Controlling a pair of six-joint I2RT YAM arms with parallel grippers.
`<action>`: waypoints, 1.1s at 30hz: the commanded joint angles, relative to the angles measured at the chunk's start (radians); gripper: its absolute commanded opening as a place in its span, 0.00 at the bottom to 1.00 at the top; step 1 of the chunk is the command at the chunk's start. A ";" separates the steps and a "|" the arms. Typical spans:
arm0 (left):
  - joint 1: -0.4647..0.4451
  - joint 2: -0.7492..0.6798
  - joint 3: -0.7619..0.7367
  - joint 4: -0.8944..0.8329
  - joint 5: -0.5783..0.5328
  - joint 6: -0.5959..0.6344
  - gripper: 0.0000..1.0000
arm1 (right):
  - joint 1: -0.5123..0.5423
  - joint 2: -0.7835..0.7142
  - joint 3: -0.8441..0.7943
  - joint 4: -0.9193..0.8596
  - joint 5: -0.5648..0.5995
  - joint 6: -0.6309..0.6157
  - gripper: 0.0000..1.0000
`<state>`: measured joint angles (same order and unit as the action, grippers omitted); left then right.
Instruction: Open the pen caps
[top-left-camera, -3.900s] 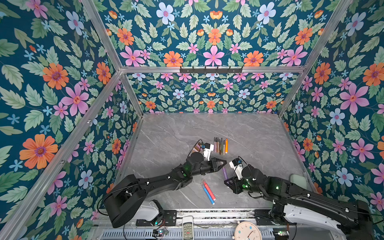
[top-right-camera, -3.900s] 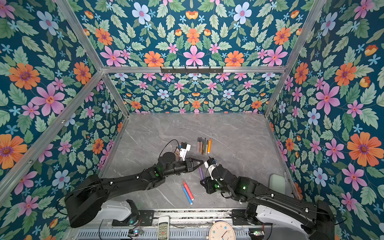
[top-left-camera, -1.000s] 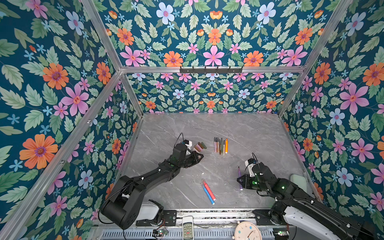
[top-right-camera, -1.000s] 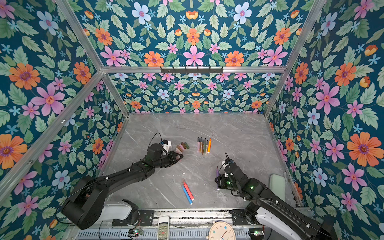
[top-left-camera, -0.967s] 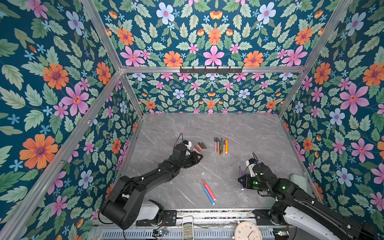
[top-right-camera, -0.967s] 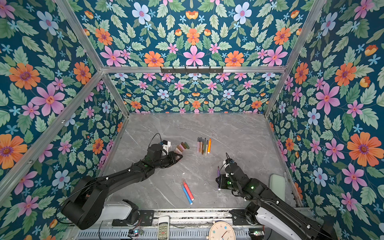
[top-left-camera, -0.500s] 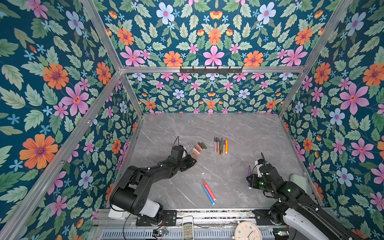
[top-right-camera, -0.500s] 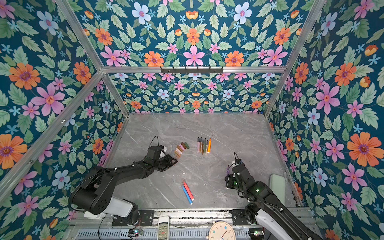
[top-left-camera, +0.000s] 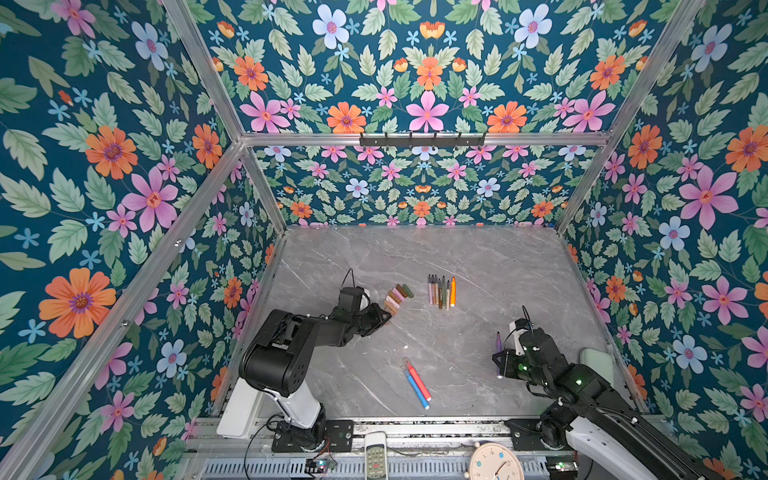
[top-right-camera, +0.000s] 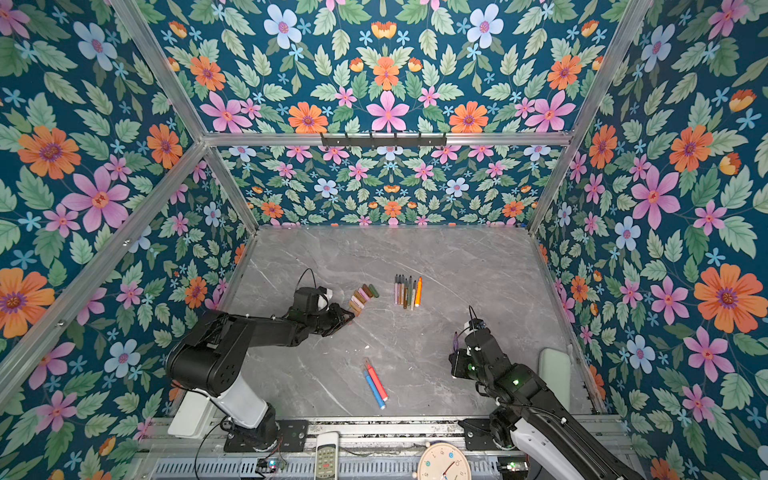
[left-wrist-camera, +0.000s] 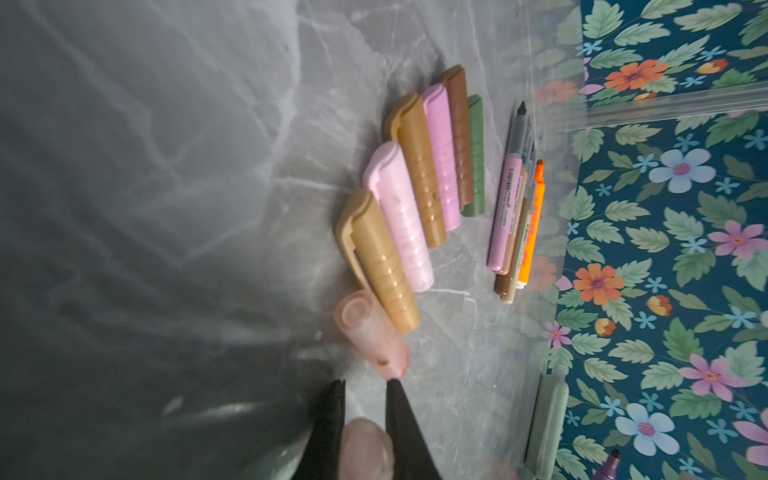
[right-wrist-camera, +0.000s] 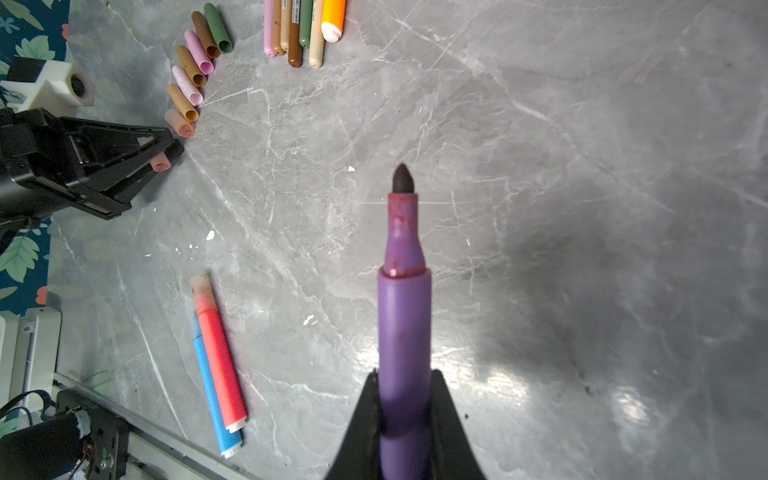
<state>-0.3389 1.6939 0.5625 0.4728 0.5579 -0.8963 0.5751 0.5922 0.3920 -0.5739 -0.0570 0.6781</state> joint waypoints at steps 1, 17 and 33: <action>0.006 0.024 -0.015 0.098 0.032 -0.063 0.00 | 0.001 -0.005 -0.001 0.005 0.009 -0.003 0.00; 0.010 -0.032 -0.061 0.122 -0.020 -0.101 0.36 | 0.000 -0.014 -0.007 0.010 -0.010 -0.004 0.00; 0.009 -0.308 -0.115 -0.014 -0.108 -0.022 0.36 | 0.001 0.018 -0.005 0.028 -0.020 -0.021 0.00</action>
<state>-0.3294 1.4479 0.4492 0.5240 0.4973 -0.9894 0.5751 0.6056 0.3840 -0.5701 -0.0753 0.6743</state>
